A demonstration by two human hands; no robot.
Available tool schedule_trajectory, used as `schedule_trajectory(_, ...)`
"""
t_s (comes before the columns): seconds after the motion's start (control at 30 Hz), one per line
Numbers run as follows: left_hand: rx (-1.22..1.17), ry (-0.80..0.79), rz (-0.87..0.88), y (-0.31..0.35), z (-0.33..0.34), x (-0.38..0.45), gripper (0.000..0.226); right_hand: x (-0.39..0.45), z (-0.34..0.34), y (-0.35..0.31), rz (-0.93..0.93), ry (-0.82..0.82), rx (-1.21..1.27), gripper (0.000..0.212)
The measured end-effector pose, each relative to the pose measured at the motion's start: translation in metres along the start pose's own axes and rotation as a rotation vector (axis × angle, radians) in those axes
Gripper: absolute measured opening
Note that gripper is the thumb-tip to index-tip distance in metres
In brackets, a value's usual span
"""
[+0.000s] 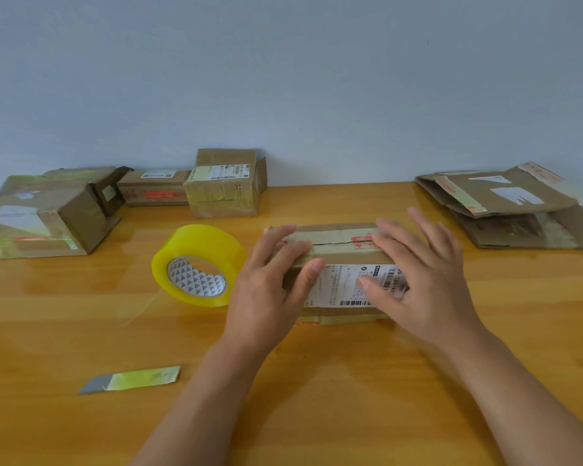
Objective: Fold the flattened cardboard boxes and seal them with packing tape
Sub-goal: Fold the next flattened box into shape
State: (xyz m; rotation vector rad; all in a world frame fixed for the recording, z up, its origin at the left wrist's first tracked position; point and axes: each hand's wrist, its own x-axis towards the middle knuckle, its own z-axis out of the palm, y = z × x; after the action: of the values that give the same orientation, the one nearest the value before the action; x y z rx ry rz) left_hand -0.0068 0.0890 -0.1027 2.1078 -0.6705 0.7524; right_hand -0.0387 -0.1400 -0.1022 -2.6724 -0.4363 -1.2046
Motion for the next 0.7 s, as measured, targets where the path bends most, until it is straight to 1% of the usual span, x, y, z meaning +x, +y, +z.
schedule_trajectory(0.07, 0.005, 0.014, 0.038, -0.001, 0.001, 0.001, 0.051, 0.001, 0.001, -0.009, -0.066, -0.023, -0.096, 0.059)
schedule_trajectory(0.17, 0.021, 0.029, 0.092, -0.005, 0.002, 0.0, 0.051, 0.001, 0.003, -0.021, -0.092, -0.011, -0.168, 0.054)
schedule_trajectory(0.3, 0.161, 0.09, 0.107, -0.002, 0.002, 0.0, 0.051, 0.005, -0.001, -0.02, -0.067, -0.031, -0.1, 0.053)
schedule_trajectory(0.37, 0.215, 0.115, 0.108, -0.001, 0.003, -0.001, 0.051, 0.003, -0.004, -0.015, -0.037, -0.011, -0.056, 0.052)
schedule_trajectory(0.5, 0.182, 0.093, -0.024, 0.001, 0.004, -0.004, 0.06, -0.008, -0.011, -0.004, 0.062, 0.05, 0.005, 0.049)
schedule_trajectory(0.63, 0.107, 0.058, -0.197, 0.011, 0.002, -0.004, 0.076, -0.009, -0.008, -0.003, 0.081, 0.087, 0.051, 0.047)
schedule_trajectory(0.7, 0.074, 0.036, -0.243, 0.014, -0.001, -0.003, 0.082, -0.009, -0.006, -0.004, 0.089, 0.092, 0.08, 0.047)
